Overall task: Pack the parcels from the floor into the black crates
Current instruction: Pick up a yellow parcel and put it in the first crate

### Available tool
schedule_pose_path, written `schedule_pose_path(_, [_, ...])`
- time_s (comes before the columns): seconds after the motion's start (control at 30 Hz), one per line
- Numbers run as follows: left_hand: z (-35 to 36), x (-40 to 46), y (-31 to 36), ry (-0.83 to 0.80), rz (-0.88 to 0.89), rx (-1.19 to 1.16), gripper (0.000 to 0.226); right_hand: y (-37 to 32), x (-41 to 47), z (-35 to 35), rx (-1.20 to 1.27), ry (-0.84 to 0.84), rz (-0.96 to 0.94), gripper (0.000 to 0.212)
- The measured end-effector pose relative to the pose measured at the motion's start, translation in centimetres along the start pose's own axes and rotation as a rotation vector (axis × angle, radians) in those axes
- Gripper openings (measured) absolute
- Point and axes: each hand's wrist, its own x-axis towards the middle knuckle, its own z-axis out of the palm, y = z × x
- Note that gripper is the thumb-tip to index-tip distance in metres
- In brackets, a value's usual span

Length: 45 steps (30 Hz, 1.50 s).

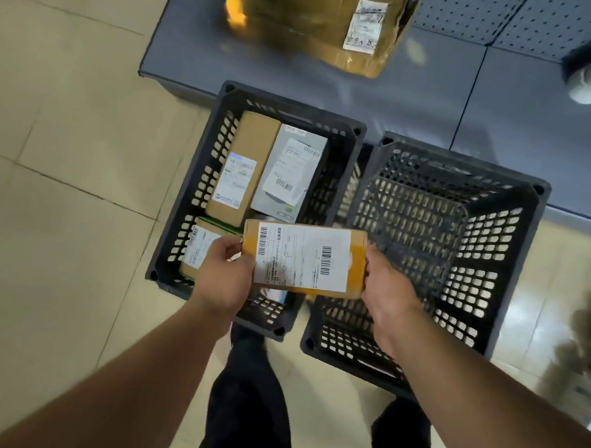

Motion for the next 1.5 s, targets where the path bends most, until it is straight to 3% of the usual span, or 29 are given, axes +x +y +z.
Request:
schedule_pose_path(0.27, [-5.9, 11.6, 2.1, -0.161, 0.030, 0.335, 0.026, -2.7, 5.0, 10.2, 0.107, 0.061, -0.078, 0.050])
schedule_pose_path(0.37, [-6.6, 16.1, 3.7, -0.233, 0.028, 0.403, 0.024, -3.8, 6.8, 13.0, 0.192, 0.022, -0.088, 0.056])
schedule_pose_path(0.73, [-2.5, 28.1, 9.5, -0.272, 0.217, 0.376, 0.055, -12.1, 14.1, 17.1, 0.285, 0.107, -0.235, 0.050])
schedule_pose_path(0.9, [-1.5, 30.9, 11.1, -0.204, 0.232, 0.449, 0.056, -14.9, 16.7, 19.3, 0.132, 0.093, -0.258, 0.042])
schedule_pose_path(1.0, [-1.0, 32.0, 11.2, -0.223, 0.261, 0.506, 0.054, -14.9, 16.9, 20.4, -0.189, 0.240, -0.251, 0.037])
schedule_pose_path(1.07, [-0.7, 32.4, 11.2, -0.228, 0.339, 0.577, 0.058, -15.3, 17.3, 20.7, -0.649, 0.332, -0.349, 0.035])
schedule_pose_path(1.1, [-0.5, 32.5, 11.1, -0.242, 0.392, 0.641, 0.061, -15.4, 17.7, 20.6, -0.719, 0.318, -0.375, 0.039])
schedule_pose_path(1.23, [0.2, 32.6, 10.3, -0.295, 0.498, 1.000, 0.069, -16.5, 17.9, 20.9, -0.624, 0.168, -0.357, 0.050])
schedule_pose_path(1.33, [0.3, 32.7, 10.4, -0.324, 0.501, 1.165, 0.076, -16.9, 18.1, 20.9, -0.461, 0.058, -0.305, 0.036])
schedule_pose_path(1.5, [0.5, 32.6, 12.6, -0.322, 0.500, 1.130, 0.072, -15.8, 18.1, 20.1, -0.511, 0.053, -0.373, 0.075])
